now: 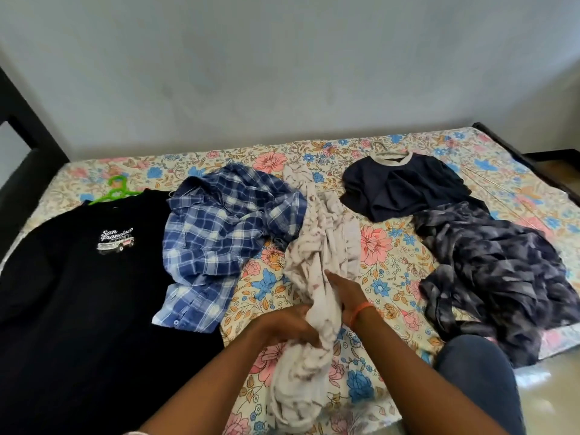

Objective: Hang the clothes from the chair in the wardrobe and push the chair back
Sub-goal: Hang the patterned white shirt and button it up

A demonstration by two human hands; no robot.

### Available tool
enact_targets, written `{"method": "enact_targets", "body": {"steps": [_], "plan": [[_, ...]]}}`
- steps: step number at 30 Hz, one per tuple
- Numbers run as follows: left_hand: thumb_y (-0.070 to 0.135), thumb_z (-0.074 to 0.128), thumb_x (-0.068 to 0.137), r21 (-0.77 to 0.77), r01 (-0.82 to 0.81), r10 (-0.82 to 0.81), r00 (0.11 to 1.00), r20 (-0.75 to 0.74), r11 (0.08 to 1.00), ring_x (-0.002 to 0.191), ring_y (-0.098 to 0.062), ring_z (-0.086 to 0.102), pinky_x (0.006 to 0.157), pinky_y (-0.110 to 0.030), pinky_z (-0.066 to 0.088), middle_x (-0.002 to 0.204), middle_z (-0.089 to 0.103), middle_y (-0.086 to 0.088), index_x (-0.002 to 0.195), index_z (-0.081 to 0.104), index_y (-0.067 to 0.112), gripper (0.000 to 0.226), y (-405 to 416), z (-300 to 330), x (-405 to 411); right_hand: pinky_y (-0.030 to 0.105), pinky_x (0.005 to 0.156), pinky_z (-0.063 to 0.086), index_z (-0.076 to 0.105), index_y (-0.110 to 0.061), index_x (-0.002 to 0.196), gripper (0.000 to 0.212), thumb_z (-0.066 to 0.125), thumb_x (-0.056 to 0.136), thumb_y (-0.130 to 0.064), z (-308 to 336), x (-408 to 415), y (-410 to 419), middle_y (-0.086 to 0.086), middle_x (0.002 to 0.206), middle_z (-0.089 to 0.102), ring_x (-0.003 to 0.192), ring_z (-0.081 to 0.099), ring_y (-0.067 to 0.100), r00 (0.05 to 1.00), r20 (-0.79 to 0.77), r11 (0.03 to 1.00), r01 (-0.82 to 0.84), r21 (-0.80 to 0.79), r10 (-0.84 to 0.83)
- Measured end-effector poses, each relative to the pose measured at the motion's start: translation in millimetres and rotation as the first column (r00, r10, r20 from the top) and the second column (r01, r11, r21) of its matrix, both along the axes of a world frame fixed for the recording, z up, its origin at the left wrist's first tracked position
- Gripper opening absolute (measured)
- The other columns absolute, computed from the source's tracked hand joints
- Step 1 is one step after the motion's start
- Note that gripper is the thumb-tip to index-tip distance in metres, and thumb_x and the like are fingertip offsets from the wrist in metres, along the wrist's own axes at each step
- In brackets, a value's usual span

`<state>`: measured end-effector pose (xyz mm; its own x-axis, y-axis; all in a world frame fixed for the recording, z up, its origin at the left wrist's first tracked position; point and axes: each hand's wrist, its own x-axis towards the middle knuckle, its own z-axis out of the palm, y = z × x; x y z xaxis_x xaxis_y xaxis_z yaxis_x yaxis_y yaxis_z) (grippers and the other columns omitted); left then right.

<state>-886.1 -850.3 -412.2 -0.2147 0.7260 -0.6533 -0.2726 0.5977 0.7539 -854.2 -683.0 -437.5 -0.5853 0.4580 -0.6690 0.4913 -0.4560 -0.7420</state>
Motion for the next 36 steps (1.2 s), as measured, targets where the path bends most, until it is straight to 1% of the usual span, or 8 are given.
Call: {"method": "enact_targets", "body": {"steps": [7,10,16,20,22,27,33,36], "plan": [[0.069,0.053,0.086,0.141,-0.563,0.460,0.775,0.434,0.814,0.086,-0.027,0.061,0.076,-0.036,0.047,0.103,0.068,-0.014,0.122,0.064,0.011,0.069,21.9,7.2,0.0,0.049,0.099,0.043,0.059,0.006,0.122,0.069,0.060,0.056,-0.014,31.8,3.8,33.3,0.026,0.113,0.054,0.098,0.054,0.039,0.961,-0.261,0.948,0.002,-0.317,-0.089],[0.065,0.061,0.083,0.198,-0.552,0.506,0.828,0.239,0.810,0.096,-0.030,0.064,0.085,-0.040,0.049,0.108,0.072,-0.014,0.118,0.067,0.014,0.062,32.1,11.4,-7.5,0.049,0.094,0.037,0.056,0.006,0.119,0.064,0.063,0.058,-0.012,24.5,10.3,52.9,0.025,0.102,0.051,0.092,0.049,0.039,0.959,-0.274,0.934,-0.024,-0.355,-0.080],[0.033,0.067,0.093,0.255,-0.658,0.681,0.733,0.000,0.708,0.087,-0.032,0.070,0.078,-0.044,0.059,0.091,0.074,-0.013,0.093,0.068,0.009,0.023,52.4,42.6,-24.7,0.038,0.070,0.044,0.062,-0.006,0.084,0.030,0.062,0.067,-0.030,38.1,23.3,63.3,0.017,0.080,0.060,0.071,0.056,0.029,0.979,0.062,0.960,-0.201,0.195,0.192],[0.025,0.059,0.099,0.210,-0.722,0.734,0.679,0.031,0.659,0.079,-0.030,0.070,0.072,-0.046,0.060,0.094,0.071,-0.014,0.097,0.060,0.006,0.019,61.5,69.8,-35.4,0.038,0.081,0.046,0.055,-0.012,0.114,0.044,0.073,0.085,-0.040,65.4,24.9,45.0,0.007,0.106,0.052,0.092,0.053,0.023,0.997,-0.049,0.565,0.007,0.825,0.059],[0.021,0.057,0.100,0.209,-0.750,0.751,0.654,0.095,0.627,0.070,-0.026,0.069,0.060,-0.038,0.061,0.092,0.069,-0.015,0.105,0.058,0.002,0.020,68.9,88.5,-42.1,0.029,0.065,0.045,0.053,-0.016,0.105,0.045,0.077,0.080,-0.044,85.0,26.7,27.9,0.003,0.090,0.054,0.075,0.051,0.016,0.936,-0.248,0.496,0.096,0.863,0.251],[0.017,0.061,0.096,0.253,-0.786,0.768,0.612,0.188,0.564,0.046,-0.014,0.063,0.047,-0.022,0.056,0.085,0.063,-0.016,0.114,0.055,-0.010,0.033,88.9,144.9,-56.7,0.030,0.064,0.041,0.052,-0.016,0.109,0.042,0.071,0.085,-0.044,81.9,25.9,14.5,-0.002,0.097,0.054,0.081,0.049,0.015,0.908,-0.043,0.199,-0.045,0.979,0.417],[0.039,0.067,0.087,0.401,-0.746,0.718,0.648,0.252,0.532,0.074,-0.023,0.068,0.069,-0.030,0.062,0.090,0.069,-0.015,0.103,0.063,-0.003,0.045,83.6,189.7,-63.1,0.047,0.061,0.049,0.062,0.005,0.079,0.045,0.061,0.088,-0.039,106.9,22.5,26.5,0.020,0.074,0.061,0.070,0.057,0.030,0.885,-0.318,0.601,0.055,0.797,0.340],[0.075,0.063,0.070,0.423,-0.461,0.555,0.822,-0.129,0.780,0.093,-0.023,0.067,0.087,-0.041,0.056,0.105,0.071,-0.010,0.115,0.064,0.007,0.082,75.0,180.7,-54.2,0.058,0.079,0.055,0.071,0.003,0.097,0.028,0.062,0.095,-0.024,135.0,26.2,22.3,0.022,0.091,0.071,0.079,0.068,0.029,0.847,-0.464,0.928,-0.087,0.362,0.260]]}}
